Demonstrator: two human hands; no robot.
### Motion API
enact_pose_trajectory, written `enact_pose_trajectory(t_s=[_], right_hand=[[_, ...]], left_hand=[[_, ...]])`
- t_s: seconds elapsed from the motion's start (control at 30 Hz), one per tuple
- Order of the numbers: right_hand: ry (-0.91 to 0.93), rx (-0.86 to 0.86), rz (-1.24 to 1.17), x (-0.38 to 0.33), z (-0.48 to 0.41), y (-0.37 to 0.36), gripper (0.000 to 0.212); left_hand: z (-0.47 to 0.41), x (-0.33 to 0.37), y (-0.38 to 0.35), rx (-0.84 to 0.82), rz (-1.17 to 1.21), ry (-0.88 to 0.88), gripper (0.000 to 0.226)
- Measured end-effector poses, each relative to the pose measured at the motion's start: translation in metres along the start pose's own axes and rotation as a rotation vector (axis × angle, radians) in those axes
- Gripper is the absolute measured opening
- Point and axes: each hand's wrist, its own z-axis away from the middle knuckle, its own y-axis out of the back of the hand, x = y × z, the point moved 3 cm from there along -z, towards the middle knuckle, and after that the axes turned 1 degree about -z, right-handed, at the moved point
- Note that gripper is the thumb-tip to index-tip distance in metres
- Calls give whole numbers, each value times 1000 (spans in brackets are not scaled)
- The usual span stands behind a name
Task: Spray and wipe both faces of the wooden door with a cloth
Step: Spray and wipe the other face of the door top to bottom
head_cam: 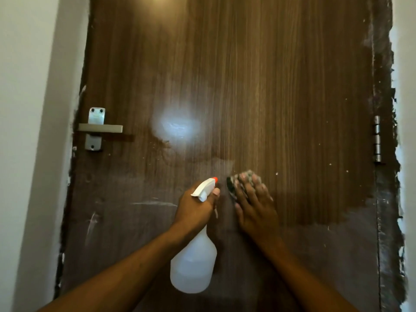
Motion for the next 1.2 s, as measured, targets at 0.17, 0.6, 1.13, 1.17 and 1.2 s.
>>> enact_pose_trajectory(t_s=[0.17, 0.6, 1.13, 1.17, 1.2], right_hand=[[-221, -23, 39, 31, 14, 14, 58], [-91, 3, -11, -57, -21, -6, 58], [270, -7, -76, -183, -72, -32, 58], [245, 20, -57, -173, -69, -29, 57], [170, 41, -51, -164, -74, -25, 58]], left_hand=[[8, -14, 23, 32, 20, 28, 46], [3, -30, 75, 90, -59, 66, 57], [-4, -49, 161, 207, -92, 18, 48], [-6, -53, 167, 217, -90, 37, 48], [-9, -58, 172, 220, -79, 64, 47]])
